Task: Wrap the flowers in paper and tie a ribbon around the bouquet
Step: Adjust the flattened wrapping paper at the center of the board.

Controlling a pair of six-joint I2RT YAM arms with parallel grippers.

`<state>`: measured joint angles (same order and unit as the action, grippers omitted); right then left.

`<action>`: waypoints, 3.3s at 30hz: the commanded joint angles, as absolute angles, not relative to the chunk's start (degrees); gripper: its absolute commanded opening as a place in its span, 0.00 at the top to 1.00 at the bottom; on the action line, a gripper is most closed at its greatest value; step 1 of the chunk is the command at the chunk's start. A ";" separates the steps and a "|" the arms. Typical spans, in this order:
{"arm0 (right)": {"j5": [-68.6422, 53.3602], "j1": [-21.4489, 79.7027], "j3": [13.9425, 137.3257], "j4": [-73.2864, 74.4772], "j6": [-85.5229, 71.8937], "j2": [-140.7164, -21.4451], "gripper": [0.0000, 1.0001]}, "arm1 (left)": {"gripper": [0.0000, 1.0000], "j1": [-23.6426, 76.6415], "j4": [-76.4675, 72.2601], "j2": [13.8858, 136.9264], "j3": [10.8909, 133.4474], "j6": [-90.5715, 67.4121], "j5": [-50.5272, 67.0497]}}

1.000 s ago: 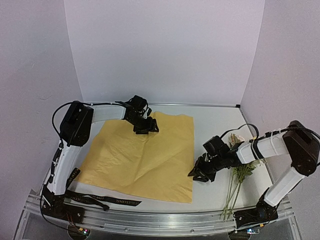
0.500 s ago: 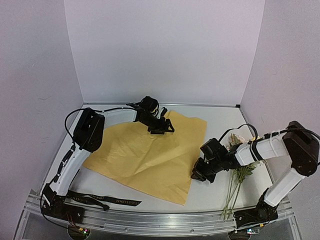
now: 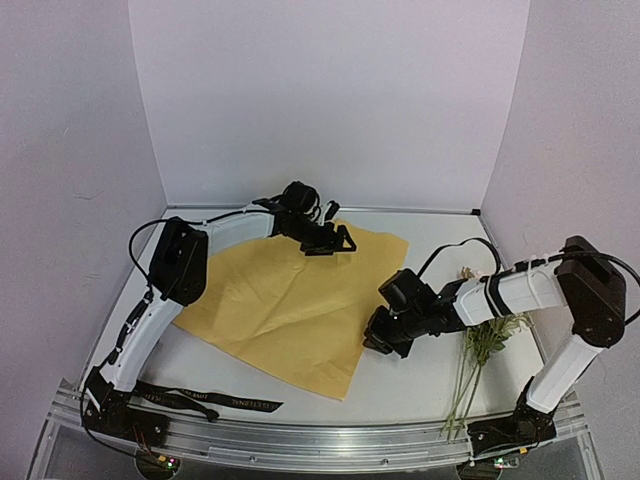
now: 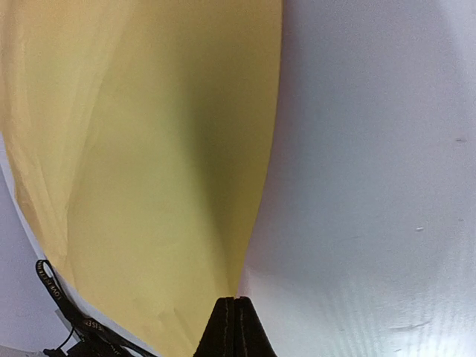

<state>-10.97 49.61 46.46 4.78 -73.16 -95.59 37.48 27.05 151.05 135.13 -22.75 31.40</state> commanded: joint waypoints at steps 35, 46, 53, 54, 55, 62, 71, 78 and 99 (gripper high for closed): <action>-5.35 52.34 46.58 2.07 -79.01 -93.48 1.00 | 0.02 28.21 16.75 58.04 24.09 -83.39 -7.24; -2.62 54.04 43.21 2.27 -79.47 -90.08 1.00 | 0.18 28.21 -2.03 65.17 18.60 -83.81 -3.18; -0.04 56.15 40.00 1.88 -80.55 -88.26 1.00 | 0.53 28.21 -5.64 70.14 19.43 -80.78 -1.82; 0.69 56.47 39.51 1.88 -80.62 -88.03 1.00 | 0.58 28.21 -5.72 70.63 19.90 -80.08 -1.68; 1.70 56.75 39.06 1.90 -80.72 -87.84 1.00 | 0.63 28.21 -5.83 71.12 20.43 -79.34 -1.52; 3.31 57.33 37.76 1.83 -80.62 -88.15 1.00 | 0.78 28.21 -7.68 76.49 24.80 -74.29 0.77; 1.06 57.33 41.28 2.89 -78.92 -89.79 0.96 | 0.86 28.02 -5.54 80.03 29.25 -69.75 0.53; 3.00 57.30 42.10 12.70 -72.20 -84.43 0.37 | 0.90 27.36 -3.21 83.00 32.75 -64.93 0.53; 24.61 48.35 32.95 54.29 -57.31 -53.18 0.02 | 0.80 21.90 7.56 83.49 39.39 -55.51 4.35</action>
